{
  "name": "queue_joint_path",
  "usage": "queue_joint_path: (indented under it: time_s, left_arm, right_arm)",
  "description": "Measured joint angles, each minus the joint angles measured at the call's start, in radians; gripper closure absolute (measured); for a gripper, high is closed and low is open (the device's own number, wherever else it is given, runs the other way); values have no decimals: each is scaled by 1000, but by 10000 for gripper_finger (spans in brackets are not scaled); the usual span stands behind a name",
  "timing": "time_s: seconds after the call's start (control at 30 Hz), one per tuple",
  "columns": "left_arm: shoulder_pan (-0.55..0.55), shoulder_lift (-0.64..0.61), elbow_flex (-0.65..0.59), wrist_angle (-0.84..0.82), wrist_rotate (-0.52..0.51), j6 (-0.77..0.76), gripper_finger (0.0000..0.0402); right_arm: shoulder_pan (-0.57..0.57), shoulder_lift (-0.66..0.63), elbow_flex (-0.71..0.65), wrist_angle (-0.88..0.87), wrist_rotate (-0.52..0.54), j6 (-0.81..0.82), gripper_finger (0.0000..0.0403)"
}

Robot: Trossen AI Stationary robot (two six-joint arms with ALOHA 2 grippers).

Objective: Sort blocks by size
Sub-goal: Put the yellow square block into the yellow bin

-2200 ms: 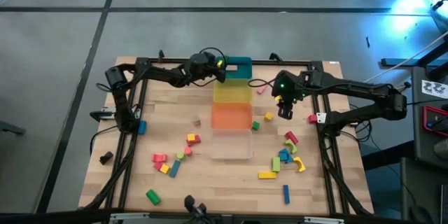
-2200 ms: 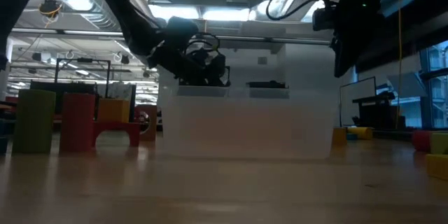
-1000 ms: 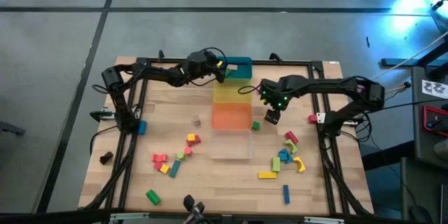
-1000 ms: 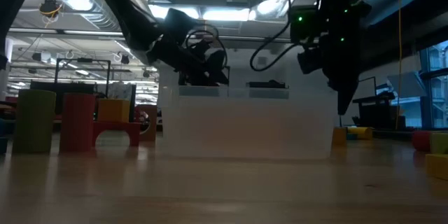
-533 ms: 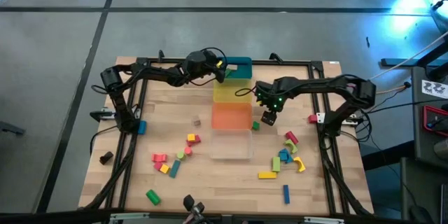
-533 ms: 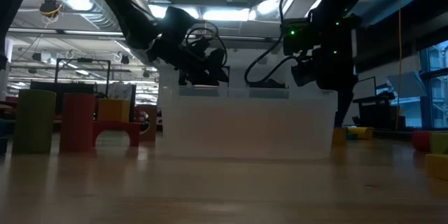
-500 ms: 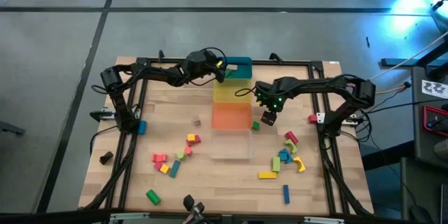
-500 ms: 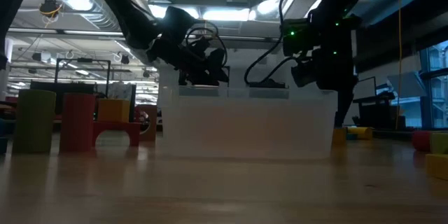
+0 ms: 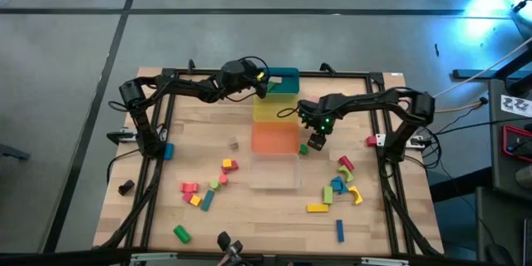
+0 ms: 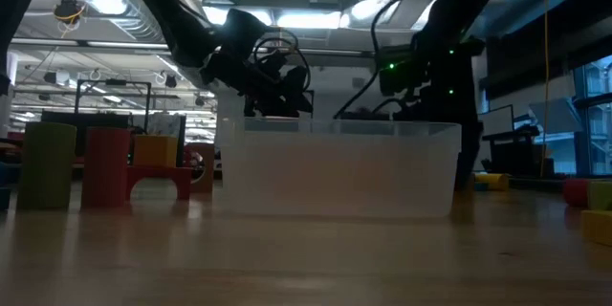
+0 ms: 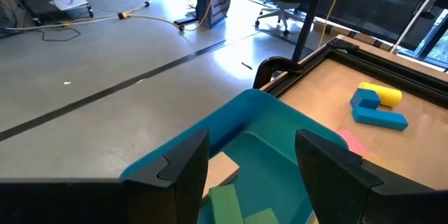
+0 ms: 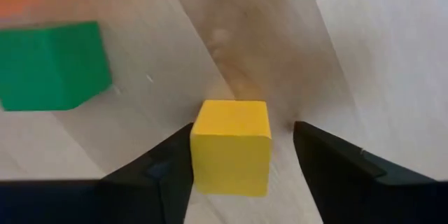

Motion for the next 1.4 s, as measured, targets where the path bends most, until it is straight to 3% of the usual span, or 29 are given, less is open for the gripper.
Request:
queue_joint_path:
  time_s: [0.23,0.6,0.8,0.97,1.17,1.4]
  left_arm:
    - [-1,-110,0,-106,1,35,206]
    - [-83,-466,0,-729,74,161,206]
    - [-188,-590,0,-1010,171,161,206]
    - [-295,-628,0,-1177,184,127,206]
    - [-419,-629,0,-1267,184,46,205]
    - [-534,-629,0,-1271,180,-22,206]
  right_arm:
    - [0,15,3,-3,8,-29,267]
    - [0,16,100,-156,38,-85,267]
    - [0,16,246,-358,155,-125,267]
    - [0,15,380,-464,248,-169,265]
    - [-1,14,511,-377,306,-248,264]
    - [-1,31,521,-62,214,-450,262]
